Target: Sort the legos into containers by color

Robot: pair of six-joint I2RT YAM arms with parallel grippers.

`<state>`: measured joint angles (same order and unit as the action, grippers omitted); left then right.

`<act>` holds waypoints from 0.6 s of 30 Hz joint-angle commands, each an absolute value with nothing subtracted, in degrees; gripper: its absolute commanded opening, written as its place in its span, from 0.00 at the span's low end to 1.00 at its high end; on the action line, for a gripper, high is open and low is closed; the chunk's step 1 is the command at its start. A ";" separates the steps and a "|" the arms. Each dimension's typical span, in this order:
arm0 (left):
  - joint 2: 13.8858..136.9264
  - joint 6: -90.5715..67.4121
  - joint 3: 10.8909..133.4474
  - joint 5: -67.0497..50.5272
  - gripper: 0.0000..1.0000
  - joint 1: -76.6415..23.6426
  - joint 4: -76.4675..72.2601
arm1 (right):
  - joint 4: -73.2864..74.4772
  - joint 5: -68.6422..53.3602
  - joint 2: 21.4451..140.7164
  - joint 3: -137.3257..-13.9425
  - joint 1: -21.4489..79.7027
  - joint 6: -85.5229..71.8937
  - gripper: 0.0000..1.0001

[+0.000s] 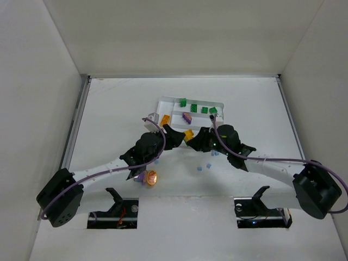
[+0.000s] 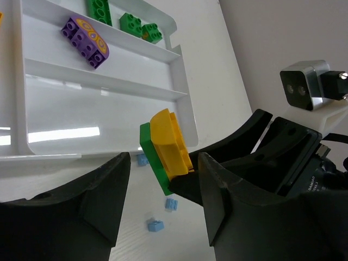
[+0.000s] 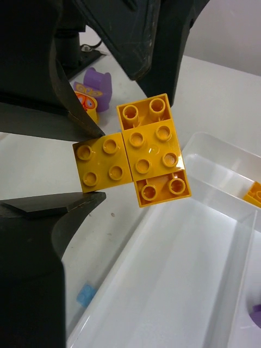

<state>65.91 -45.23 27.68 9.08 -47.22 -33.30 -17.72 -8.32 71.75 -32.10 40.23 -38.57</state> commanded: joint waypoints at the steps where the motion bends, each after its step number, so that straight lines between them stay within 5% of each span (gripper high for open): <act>1: 66.35 -46.49 30.41 9.49 0.49 -47.94 -34.19 | -18.46 -4.05 71.37 -35.51 41.70 -35.78 0.17; 18: 69.70 -46.05 32.70 9.93 0.33 -49.70 -35.60 | -17.05 5.09 71.19 -36.65 48.47 -31.82 0.17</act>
